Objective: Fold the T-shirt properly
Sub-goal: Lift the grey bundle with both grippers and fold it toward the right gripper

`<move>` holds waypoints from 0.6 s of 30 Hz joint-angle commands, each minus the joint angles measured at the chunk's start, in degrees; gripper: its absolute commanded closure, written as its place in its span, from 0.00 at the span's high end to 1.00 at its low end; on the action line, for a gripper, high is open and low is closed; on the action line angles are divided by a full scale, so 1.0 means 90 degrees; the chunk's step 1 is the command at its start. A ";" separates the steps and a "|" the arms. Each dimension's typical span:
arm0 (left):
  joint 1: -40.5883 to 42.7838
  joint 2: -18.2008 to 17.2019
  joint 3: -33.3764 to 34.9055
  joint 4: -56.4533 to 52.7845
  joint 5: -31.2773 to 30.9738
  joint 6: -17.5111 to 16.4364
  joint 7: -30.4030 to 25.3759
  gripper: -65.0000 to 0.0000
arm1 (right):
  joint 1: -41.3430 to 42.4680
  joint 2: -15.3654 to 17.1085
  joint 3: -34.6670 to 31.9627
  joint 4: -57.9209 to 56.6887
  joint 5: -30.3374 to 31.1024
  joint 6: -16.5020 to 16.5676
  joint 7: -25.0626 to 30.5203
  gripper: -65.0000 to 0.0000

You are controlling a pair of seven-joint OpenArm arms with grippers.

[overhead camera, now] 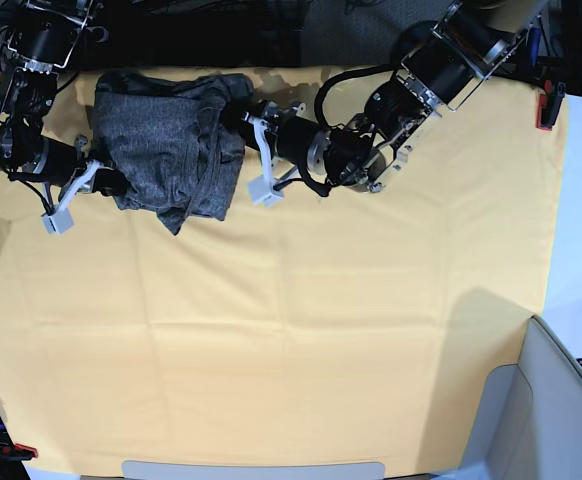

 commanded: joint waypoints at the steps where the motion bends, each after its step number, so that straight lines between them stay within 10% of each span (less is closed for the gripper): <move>1: -0.0233 -0.0112 -0.0047 0.0010 0.0339 0.0424 0.0000 0.01 | -0.0036 0.0117 0.0034 0.0260 -0.0244 0.0025 -0.0122 0.01; 18: -0.1699 0.0093 -0.0008 -0.1260 0.0359 0.0834 -0.0410 0.01 | -0.0837 -0.0645 -0.0005 0.1578 -0.0303 0.0025 -0.0122 0.02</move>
